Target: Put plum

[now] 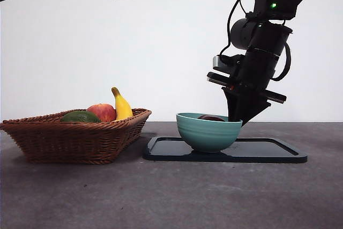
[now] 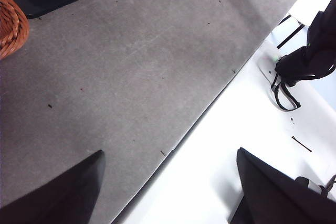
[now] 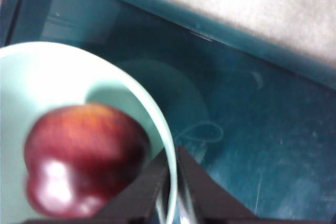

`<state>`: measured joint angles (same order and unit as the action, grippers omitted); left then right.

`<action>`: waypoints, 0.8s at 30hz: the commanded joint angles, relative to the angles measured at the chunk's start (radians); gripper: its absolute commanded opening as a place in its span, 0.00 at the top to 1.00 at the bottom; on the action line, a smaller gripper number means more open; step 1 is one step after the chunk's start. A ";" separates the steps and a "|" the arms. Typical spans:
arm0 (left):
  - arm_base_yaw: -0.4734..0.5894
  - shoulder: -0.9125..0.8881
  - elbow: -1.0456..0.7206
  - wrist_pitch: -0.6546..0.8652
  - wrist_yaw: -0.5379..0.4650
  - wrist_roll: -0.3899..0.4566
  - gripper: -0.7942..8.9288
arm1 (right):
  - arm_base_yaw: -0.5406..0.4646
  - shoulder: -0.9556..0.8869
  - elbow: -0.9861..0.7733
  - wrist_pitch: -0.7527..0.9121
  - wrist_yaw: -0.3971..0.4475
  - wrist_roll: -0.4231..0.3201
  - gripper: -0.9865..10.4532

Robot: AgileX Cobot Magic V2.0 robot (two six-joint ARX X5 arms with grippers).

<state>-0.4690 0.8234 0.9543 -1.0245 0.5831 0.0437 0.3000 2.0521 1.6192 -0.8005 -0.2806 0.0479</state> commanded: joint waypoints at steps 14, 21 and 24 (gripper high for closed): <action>-0.005 0.005 0.009 0.006 0.009 0.020 0.50 | 0.003 -0.071 0.096 -0.050 0.027 0.005 0.71; -0.005 0.005 0.009 0.007 0.009 0.019 0.50 | 0.003 -0.220 0.130 -0.122 0.026 -0.011 0.71; -0.005 0.005 0.009 0.007 0.009 0.020 0.50 | 0.003 -0.309 0.129 -0.157 0.019 -0.016 0.71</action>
<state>-0.4690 0.8238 0.9543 -1.0245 0.5831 0.0437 0.3000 1.7573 1.7275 -0.9546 -0.2588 0.0479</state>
